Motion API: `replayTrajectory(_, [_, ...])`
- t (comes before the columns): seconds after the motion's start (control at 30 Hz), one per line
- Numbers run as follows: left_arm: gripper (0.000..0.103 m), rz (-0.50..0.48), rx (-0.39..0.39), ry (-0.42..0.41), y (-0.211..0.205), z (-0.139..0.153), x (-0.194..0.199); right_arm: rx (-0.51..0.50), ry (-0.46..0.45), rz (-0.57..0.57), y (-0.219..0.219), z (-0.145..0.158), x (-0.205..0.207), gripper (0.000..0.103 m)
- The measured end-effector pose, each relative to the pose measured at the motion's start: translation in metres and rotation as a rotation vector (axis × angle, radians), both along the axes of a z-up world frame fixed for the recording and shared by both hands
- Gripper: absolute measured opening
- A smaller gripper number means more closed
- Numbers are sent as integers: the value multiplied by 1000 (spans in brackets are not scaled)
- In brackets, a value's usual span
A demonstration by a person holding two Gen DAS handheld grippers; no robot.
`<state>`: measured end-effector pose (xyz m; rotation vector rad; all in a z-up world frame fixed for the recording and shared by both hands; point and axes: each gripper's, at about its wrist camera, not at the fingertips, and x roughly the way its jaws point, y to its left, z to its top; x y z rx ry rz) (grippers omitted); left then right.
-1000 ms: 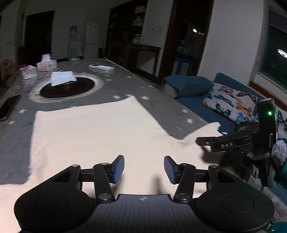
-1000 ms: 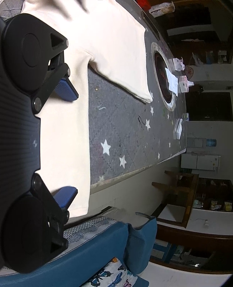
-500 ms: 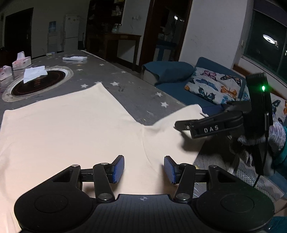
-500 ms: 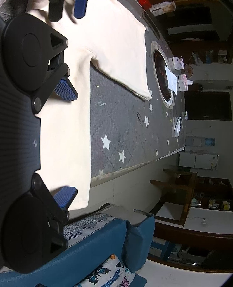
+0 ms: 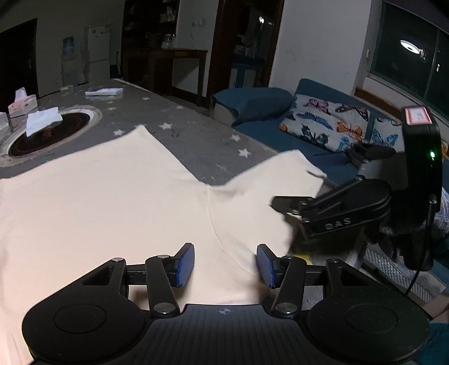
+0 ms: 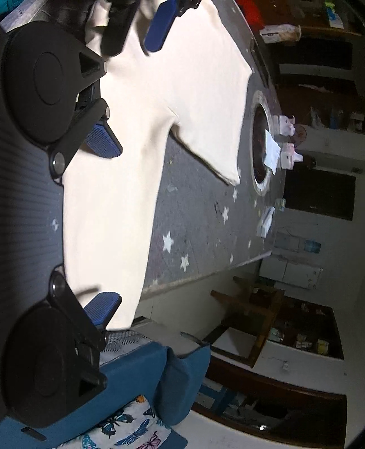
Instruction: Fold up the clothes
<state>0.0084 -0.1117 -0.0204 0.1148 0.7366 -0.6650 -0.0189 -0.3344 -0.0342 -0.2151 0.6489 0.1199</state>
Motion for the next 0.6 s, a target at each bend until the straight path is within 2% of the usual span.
replayTrajectory(0.2, [53, 28, -14, -17, 4, 8, 8, 152, 27, -110, -48, 9, 5, 102])
replayTrajectory(0.43, [54, 28, -7, -16, 0, 7, 11, 359, 99, -256, -104, -3, 14, 87])
replayTrajectory(0.6, [54, 30, -5, -17, -1, 6, 12, 603, 163, -324, -144, -24, 19, 74])
